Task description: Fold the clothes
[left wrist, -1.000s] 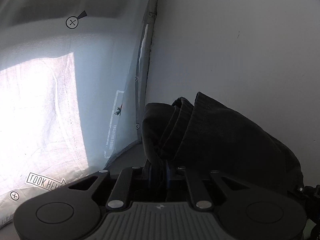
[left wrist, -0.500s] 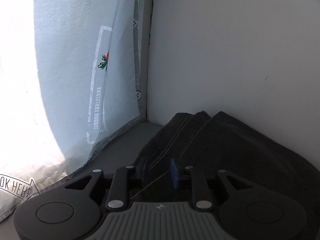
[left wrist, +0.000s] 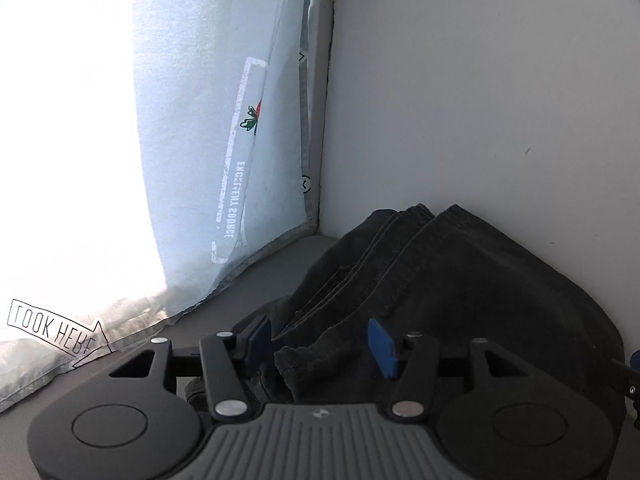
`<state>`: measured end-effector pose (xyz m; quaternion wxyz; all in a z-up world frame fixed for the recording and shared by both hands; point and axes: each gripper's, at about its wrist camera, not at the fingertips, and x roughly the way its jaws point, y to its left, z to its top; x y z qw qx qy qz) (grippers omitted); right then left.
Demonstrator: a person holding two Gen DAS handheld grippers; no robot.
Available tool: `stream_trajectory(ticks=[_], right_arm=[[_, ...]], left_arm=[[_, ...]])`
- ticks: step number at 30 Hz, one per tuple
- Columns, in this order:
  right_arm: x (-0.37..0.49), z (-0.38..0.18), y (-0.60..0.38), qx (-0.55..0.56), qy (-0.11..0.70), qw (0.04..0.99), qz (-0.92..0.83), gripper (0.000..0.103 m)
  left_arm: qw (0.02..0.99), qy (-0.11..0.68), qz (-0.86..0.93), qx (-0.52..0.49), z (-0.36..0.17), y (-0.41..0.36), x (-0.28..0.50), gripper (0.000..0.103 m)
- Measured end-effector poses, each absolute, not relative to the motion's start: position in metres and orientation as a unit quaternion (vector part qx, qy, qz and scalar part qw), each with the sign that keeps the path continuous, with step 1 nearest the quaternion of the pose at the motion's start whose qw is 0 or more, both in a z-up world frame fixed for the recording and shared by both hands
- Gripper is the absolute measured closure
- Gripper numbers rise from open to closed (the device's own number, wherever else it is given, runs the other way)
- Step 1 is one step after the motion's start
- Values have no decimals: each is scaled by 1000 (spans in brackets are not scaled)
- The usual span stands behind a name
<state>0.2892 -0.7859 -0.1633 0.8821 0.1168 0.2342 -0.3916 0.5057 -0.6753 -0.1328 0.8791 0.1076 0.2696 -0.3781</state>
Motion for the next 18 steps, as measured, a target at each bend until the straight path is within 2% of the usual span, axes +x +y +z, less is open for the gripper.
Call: stream_trajectory(ticks=[1,2,4,7,12,18], right_arm=[[291,-157,-780,115,230,888,-382,31],[293,-150,-774,114,225,893,-373,22],[293,-136,-759,109,214,904,-352,17],[283,-114,-725,88,193,928,-306,3],[252,-81,-659,51,139,964,-221,1],[212,-53,-579,45,121,983,-130,0]], left_arm=[[887,264,-364,101,-123,-659,496,25],[895,259,-352,92,-112,-641,484,22],[907,247,-334,73,-90,-606,461,14],[924,224,-305,52,-61,-552,421,4],[953,177,-245,14,-17,-462,348,0],[976,145,-161,-9,14,-362,259,0]])
